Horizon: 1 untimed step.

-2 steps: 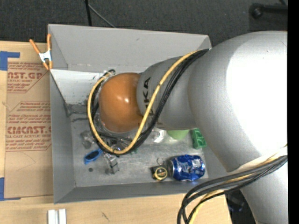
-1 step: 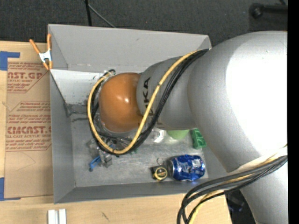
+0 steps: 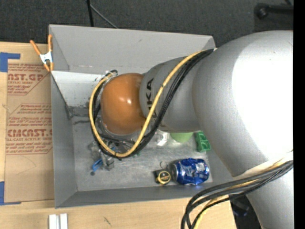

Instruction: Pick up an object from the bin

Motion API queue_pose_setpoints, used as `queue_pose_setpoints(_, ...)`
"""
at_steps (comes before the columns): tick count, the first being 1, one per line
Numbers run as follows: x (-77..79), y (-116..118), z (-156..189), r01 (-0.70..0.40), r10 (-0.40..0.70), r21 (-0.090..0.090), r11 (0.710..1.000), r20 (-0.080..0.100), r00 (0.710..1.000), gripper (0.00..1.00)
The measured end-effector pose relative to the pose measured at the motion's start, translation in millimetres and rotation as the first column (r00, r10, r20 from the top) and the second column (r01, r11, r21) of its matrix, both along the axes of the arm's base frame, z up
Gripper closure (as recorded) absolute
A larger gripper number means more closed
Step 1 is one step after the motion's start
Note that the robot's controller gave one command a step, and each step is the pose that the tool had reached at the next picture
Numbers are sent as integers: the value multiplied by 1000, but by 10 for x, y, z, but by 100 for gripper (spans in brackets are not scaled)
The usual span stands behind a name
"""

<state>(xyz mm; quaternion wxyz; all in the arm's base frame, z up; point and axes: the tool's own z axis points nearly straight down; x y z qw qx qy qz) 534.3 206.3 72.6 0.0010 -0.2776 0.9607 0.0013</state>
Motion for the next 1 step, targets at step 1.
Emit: queue_pose_setpoints(1, 17, 17, 663, 0, 0, 1, 1000, 7, 1000, 100)
